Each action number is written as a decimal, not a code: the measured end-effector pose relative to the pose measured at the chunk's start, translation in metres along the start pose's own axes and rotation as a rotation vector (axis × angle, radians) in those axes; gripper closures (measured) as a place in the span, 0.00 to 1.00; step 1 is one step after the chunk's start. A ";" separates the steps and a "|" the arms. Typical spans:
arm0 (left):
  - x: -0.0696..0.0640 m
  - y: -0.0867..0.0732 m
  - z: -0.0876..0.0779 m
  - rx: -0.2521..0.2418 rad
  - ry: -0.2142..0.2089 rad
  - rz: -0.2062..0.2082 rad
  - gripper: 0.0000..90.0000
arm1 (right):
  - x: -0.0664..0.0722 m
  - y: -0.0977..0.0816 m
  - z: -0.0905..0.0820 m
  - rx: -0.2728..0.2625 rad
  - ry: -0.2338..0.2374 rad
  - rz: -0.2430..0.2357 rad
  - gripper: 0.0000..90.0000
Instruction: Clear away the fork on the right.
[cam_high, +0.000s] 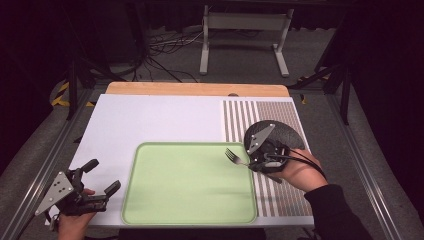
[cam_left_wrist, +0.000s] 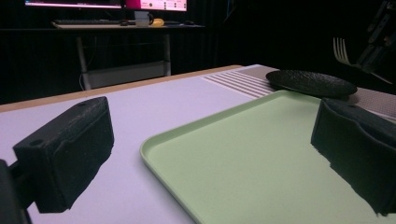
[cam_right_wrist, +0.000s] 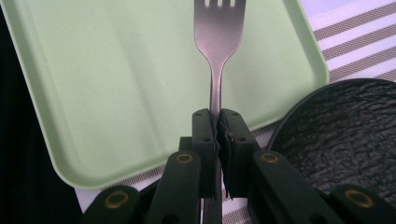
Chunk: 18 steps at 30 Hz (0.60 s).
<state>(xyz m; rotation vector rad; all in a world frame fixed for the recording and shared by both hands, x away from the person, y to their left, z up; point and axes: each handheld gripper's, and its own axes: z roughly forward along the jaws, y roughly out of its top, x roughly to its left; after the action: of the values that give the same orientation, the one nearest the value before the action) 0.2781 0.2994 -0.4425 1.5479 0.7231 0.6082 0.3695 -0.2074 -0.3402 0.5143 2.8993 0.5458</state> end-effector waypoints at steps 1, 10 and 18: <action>0.000 0.000 0.000 0.000 0.000 -0.001 0.00 | 0.001 0.002 0.002 0.000 0.002 0.008 0.94; 0.000 0.000 0.000 -0.006 0.003 -0.002 0.00 | 0.007 0.019 0.015 -0.006 -0.001 0.078 0.94; 0.000 0.000 0.000 -0.002 0.001 -0.001 0.00 | 0.008 0.028 0.021 -0.015 -0.004 0.142 0.94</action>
<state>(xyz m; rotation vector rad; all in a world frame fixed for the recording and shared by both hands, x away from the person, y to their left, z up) 0.2786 0.2995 -0.4424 1.5457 0.7238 0.6091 0.3745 -0.1728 -0.3496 0.7221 2.8681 0.5840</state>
